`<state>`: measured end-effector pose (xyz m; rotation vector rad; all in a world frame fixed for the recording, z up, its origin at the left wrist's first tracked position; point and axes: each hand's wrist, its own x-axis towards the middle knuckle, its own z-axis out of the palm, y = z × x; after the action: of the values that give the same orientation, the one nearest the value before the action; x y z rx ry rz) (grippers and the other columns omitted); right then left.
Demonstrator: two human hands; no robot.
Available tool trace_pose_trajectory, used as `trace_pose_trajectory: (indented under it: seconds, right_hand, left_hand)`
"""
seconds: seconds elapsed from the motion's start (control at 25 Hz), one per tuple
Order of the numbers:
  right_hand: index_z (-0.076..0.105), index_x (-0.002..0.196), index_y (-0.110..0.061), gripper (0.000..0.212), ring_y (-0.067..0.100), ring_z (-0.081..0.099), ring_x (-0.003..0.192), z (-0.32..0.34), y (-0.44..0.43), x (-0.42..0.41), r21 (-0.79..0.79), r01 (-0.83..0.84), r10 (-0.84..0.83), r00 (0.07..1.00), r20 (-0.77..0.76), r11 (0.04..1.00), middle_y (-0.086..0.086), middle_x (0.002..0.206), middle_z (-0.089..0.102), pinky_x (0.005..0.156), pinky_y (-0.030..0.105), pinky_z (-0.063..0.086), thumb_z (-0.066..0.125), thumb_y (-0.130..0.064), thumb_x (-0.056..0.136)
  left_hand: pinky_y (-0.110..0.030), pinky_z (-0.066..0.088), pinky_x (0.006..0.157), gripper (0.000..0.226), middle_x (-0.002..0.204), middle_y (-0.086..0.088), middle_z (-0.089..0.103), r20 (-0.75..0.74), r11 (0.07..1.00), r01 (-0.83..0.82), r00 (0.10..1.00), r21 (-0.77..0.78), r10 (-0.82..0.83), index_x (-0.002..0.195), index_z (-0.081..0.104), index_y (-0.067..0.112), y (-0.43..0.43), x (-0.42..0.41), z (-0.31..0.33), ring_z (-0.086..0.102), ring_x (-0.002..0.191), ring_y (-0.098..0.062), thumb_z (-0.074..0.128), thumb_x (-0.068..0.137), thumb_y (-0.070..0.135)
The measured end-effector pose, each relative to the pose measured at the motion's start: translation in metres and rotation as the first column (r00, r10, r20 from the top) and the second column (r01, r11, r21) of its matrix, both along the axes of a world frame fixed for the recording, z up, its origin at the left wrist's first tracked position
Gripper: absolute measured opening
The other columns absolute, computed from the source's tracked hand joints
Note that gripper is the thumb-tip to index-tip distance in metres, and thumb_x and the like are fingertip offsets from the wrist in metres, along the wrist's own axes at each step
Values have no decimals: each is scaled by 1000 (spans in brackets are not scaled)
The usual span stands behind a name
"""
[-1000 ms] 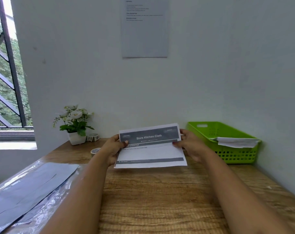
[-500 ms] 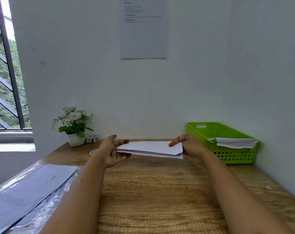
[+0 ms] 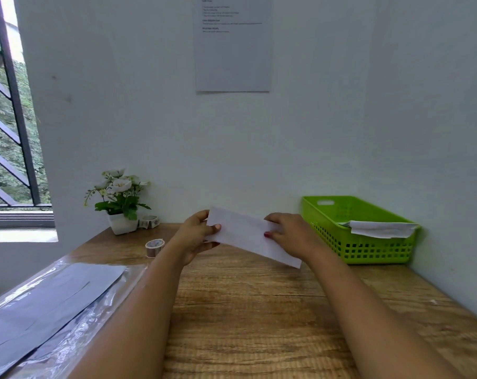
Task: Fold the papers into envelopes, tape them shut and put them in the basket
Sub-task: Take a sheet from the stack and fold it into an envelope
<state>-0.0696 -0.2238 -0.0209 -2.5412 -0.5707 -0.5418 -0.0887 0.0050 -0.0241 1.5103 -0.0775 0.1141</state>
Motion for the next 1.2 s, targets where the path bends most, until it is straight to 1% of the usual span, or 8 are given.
trace_pose_trajectory:
  seconds: [0.08, 0.2, 0.28, 0.36, 0.6, 0.76, 0.96, 1.2]
  right_hand:
    - [69, 105, -24, 19, 23, 64, 99, 1, 2, -1, -39, 51, -43, 985, 170, 998, 1, 104, 71, 85, 33, 47, 57, -26, 90]
    - [71, 104, -28, 23, 19, 65, 93, -1, 5, -3, -151, 190, -125, 923, 364, 970, -3, 101, 70, 88, 32, 38, 52, -21, 93]
    - [72, 102, -29, 25, 18, 65, 91, -5, 11, -3, -199, 215, -119, 906, 407, 956, -4, 99, 71, 86, 32, 38, 53, -17, 92]
    - [72, 99, -30, 24, 18, 65, 88, -6, 18, -3, -240, 211, -88, 895, 437, 948, -4, 94, 72, 84, 32, 39, 52, -18, 91]
    - [72, 100, -31, 24, 19, 64, 96, -5, 12, -3, -255, 267, -114, 865, 489, 929, -4, 92, 74, 106, 39, 27, 51, -22, 93]
    - [69, 107, -35, 28, 17, 62, 105, -6, -13, 2, -218, 346, -236, 880, 411, 912, -6, 102, 73, 110, 39, 17, 46, -25, 95]
    - [71, 100, -32, 24, 21, 62, 100, -3, -39, 5, -67, 437, -390, 853, 347, 897, -4, 101, 73, 96, 35, 29, 51, -22, 91]
    - [66, 113, -30, 25, 18, 54, 119, -7, 14, -7, -329, 200, -45, 904, 425, 923, -9, 113, 68, 108, 40, 19, 55, -35, 91]
  left_hand:
    - [-20, 49, 69, 24, 104, -5, 65, 232, 959, -187, 963, 211, 137, 105, 61, 15, -2, 1, 0, 58, 99, -21, 63, 85, 1]
    - [-34, 41, 91, 25, 114, 9, 65, 642, 439, -601, 764, 668, 69, 105, 65, 27, -1, 5, 0, 52, 113, -15, 70, 81, 29]
    - [-42, 29, 106, 24, 118, 13, 63, 653, 171, -634, 751, 755, -101, 110, 65, 32, -16, 4, 0, 47, 120, -12, 57, 89, 40]
    - [-43, 18, 113, 26, 112, 9, 66, 625, 75, -623, 758, 778, -185, 111, 65, 31, -40, 3, 0, 46, 120, -10, 45, 96, 38]
    - [-50, 19, 112, 22, 100, 10, 71, 735, 29, -750, 639, 661, -229, 111, 67, 27, -41, 6, -12, 55, 115, -16, 53, 94, 28]
    - [-50, 10, 115, 27, 109, 9, 69, 669, 5, -678, 725, 735, -162, 119, 64, 28, -26, 5, -14, 50, 122, -14, 48, 97, 30]
    - [-48, 3, 116, 32, 125, -1, 60, 590, 34, -590, 807, 807, 28, 127, 57, 30, 4, 4, -13, 41, 129, -12, 41, 99, 30]
    - [-48, -1, 115, 28, 116, 7, 66, 642, 38, -649, 740, 760, -201, 119, 61, 30, -44, -3, -3, 41, 129, -11, 43, 98, 30]
